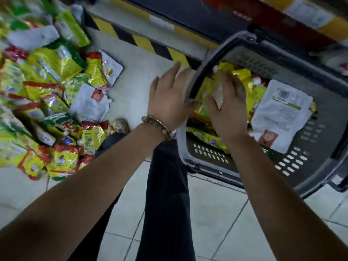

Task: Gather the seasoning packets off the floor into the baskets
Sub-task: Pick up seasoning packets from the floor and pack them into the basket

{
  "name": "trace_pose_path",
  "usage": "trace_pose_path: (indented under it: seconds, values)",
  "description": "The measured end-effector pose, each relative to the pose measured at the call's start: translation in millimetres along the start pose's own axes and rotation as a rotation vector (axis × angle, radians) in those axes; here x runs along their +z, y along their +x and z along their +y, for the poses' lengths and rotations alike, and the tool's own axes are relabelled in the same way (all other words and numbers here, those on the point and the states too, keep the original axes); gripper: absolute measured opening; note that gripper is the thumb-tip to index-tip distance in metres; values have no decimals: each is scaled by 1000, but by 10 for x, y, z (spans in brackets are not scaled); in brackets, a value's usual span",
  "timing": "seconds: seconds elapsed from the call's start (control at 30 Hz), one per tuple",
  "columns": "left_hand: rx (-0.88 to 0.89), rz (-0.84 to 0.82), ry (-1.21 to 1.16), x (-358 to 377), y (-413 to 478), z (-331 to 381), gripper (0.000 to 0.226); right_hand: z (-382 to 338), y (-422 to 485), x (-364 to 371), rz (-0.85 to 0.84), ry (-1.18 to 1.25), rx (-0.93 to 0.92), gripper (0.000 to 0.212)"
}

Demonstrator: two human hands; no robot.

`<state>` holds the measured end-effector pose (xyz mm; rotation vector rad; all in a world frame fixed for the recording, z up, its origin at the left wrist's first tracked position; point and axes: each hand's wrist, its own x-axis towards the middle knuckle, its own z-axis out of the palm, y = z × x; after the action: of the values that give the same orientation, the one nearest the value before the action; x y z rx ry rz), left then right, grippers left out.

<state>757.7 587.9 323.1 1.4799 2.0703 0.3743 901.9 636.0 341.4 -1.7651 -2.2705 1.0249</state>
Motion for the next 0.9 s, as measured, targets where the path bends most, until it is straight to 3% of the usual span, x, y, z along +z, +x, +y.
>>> trace_pose_path:
  seconds: [0.1, 0.27, 0.43, 0.57, 0.67, 0.73, 0.83, 0.9]
  values:
    - [-225, 30, -45, -315, -250, -669, 72, -658, 59, 385, -98, -18, -88, 56]
    - [-578, 53, -157, -694, -639, -1842, 76, -1487, 315, 1255, -397, -205, -83, 55]
    - [-758, 29, -225, -822, -962, -2749, 65, -1969, 551, 2194, -563, -185, 23, 46]
    - [-815, 6, -245, -668, -1044, -3323, 58, -2140, 734, 2973, -613, -42, 226, 39]
    - [-833, 11, -307, -435, -1005, -3664, 51, -2078, 935, 3581, -599, 63, 334, 7]
    - [-851, 26, -376, -213, -959, -3874, 50, -1974, 1118, 3965, -597, 124, 440, 26]
    - [-911, 65, -482, 159, -865, -4152, 48, -1827, 1427, 4434, -548, 117, 507, 16]
    - [-958, 107, -572, 379, -780, -4308, 46, -1716, 1625, 4743, -473, 73, 446, 26]
